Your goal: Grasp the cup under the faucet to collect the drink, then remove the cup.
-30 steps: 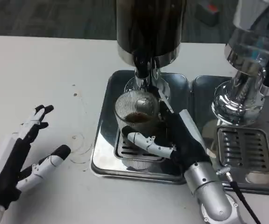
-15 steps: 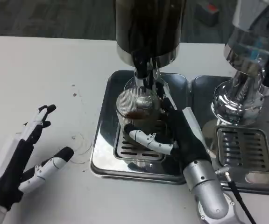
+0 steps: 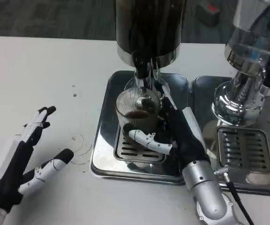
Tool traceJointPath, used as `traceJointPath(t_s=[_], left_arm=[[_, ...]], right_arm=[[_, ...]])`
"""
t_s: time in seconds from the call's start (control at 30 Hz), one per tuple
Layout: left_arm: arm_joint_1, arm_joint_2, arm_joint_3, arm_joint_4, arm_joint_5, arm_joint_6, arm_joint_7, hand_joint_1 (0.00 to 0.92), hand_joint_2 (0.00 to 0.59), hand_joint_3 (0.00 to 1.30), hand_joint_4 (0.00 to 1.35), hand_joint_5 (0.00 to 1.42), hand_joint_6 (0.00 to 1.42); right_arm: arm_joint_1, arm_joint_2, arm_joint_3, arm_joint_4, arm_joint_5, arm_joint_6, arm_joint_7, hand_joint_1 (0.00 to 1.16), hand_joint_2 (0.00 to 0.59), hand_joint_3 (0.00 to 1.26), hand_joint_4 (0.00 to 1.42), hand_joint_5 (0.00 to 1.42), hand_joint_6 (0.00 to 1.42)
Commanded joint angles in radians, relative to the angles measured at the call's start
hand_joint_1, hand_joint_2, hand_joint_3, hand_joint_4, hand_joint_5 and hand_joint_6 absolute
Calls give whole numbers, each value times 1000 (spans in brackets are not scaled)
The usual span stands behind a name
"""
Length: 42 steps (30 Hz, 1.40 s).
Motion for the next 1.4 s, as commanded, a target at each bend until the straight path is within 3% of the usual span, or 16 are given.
traceJointPath(t_s=[0.03,0.57,1.2,1.4], left_arm=[[10,13,3,-9,9,4,8,0,142,67,0,154,42],[12,16,5,-25,23,16,17,0,144,75,0,158,42],[-5,15,-1,-14,24,9,5,0,139,78,0,159,30],[-18,16,-5,-6,25,7,0,0,135,78,0,159,28]], right_arm=[[4,31,6,29,3,6,-27,935,242,101,308,361,476],[6,35,13,23,-8,-7,-103,1008,250,312,483,574,681],[26,41,9,-31,-3,-31,-151,994,249,347,516,627,785],[35,26,34,-60,-67,-43,-202,1005,250,348,516,651,817]])
